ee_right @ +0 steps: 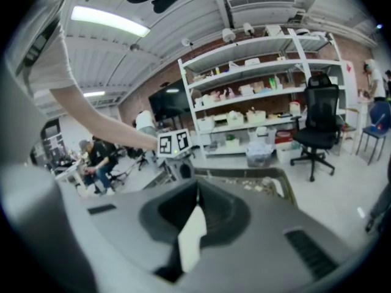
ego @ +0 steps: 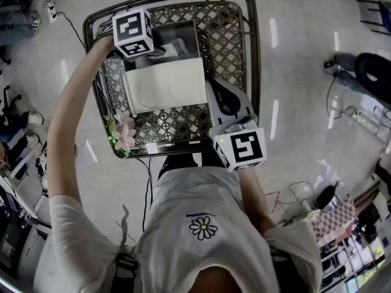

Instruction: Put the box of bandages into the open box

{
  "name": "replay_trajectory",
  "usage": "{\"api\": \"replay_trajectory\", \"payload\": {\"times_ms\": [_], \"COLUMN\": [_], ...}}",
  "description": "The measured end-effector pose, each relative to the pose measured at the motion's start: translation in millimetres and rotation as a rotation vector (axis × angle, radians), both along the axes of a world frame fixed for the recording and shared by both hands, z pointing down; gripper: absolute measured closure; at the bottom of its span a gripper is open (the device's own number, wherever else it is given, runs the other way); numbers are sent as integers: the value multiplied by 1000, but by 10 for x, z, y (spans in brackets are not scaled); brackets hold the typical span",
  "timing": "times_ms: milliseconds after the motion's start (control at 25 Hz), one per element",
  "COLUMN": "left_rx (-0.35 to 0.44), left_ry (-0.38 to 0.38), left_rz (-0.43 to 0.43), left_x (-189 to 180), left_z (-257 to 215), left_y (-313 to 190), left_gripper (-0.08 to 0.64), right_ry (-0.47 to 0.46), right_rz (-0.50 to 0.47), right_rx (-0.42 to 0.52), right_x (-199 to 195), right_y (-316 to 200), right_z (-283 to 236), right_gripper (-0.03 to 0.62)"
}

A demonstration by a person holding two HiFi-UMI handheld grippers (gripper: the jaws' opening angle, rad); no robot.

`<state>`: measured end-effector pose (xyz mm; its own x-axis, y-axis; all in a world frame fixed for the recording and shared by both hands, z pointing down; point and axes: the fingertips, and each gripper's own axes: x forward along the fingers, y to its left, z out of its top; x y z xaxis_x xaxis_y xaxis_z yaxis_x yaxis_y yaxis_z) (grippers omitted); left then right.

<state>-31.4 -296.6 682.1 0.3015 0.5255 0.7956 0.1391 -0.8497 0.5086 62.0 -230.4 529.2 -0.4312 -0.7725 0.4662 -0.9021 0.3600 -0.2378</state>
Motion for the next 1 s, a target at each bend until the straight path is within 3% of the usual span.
{"api": "replay_trajectory", "payload": {"times_ms": [120,400,600,800,880,1000], "left_rx": [-33,-16,17,112,127,134], "left_ry": [-43,-88,-128,-112,-118,-124], "left_rz": [4,31,43,42,34,3], "left_x": [-36,-68,-105,-87,-96,-104], "left_z": [128,251,371,405,398,375], "left_y": [54,99,107,52,43,32], "left_gripper": [517,515,515,513,486,378], "right_ry": [-5,-14,-17,-25,-31,-38], "right_rz": [-9,-16,-31,-42,-50,-59], "right_rx": [-4,-21,-21,-17,-8,1], "right_x": [5,-1,-53,-80,-103,-137], "right_y": [2,21,31,70,80,92], "right_z": [44,115,125,125,102,66], "right_gripper": [561,561,561,561,561,561]}}
